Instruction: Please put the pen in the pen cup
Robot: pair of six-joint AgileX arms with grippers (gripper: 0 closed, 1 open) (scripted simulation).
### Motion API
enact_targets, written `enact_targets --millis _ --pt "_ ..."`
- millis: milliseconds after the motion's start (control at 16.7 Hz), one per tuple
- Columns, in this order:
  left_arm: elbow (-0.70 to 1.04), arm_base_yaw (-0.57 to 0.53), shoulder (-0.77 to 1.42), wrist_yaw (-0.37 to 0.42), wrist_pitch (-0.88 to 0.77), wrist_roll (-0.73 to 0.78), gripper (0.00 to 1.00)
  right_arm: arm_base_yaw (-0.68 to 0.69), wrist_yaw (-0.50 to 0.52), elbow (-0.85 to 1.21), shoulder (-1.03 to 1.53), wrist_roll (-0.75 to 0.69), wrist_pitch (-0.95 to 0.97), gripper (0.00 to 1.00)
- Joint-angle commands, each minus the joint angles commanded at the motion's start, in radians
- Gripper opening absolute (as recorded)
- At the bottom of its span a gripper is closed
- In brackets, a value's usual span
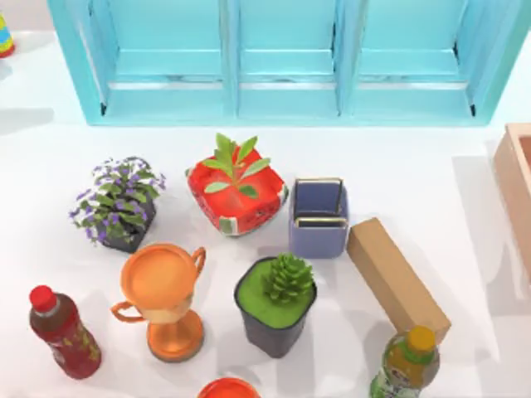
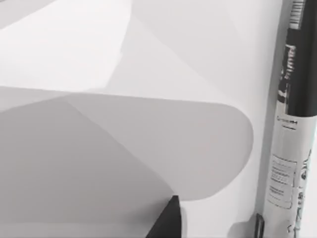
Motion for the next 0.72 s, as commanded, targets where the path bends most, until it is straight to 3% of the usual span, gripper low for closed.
enact_targets --millis 240,720 --pt "0.0 0.0 0.0 0.0 0.0 0.0 0.02 0.0 0.0 0.0 0.0 0.0 0.0 1.0" --pt "0.0 0.0 0.0 0.0 0.0 0.0 0.0 0.0 0.0 0.0 0.0 0.0 0.0 1.0"
